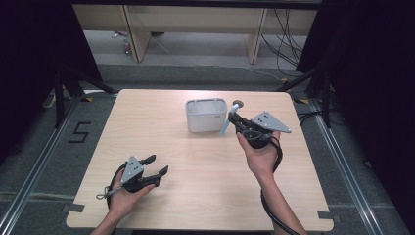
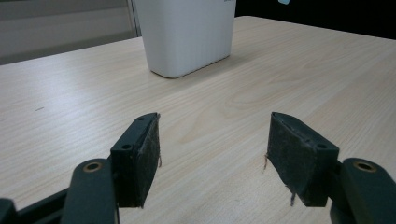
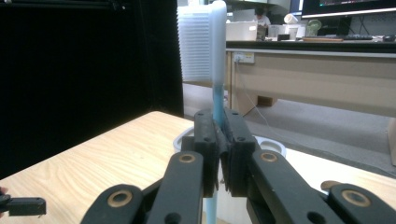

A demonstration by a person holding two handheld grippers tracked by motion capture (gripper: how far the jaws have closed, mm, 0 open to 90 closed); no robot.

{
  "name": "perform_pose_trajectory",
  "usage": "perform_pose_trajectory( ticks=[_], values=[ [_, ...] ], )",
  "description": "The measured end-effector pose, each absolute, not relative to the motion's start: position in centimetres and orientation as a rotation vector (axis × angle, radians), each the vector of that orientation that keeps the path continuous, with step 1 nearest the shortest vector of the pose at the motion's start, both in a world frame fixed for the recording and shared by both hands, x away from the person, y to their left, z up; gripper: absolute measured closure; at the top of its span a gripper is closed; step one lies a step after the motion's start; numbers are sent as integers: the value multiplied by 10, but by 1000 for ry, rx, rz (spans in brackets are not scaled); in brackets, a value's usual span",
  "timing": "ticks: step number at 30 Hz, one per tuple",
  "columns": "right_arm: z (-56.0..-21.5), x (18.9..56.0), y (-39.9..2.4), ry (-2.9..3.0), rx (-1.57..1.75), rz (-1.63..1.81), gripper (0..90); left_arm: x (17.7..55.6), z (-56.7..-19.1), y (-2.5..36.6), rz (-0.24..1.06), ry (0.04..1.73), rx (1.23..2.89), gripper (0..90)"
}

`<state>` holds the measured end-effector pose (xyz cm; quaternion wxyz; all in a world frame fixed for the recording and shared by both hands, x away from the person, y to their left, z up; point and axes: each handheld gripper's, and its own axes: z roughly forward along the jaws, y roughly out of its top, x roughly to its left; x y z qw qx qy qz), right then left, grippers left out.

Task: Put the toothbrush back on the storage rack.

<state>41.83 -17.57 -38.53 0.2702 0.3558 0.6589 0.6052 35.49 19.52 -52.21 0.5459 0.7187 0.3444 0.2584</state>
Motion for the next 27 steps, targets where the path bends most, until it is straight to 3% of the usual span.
perform_pose_trajectory(
  ticks=[27],
  values=[
    [-366,437,-169,1669,918,1590,861,353,-522,195,637,821,1698,343]
  ],
)
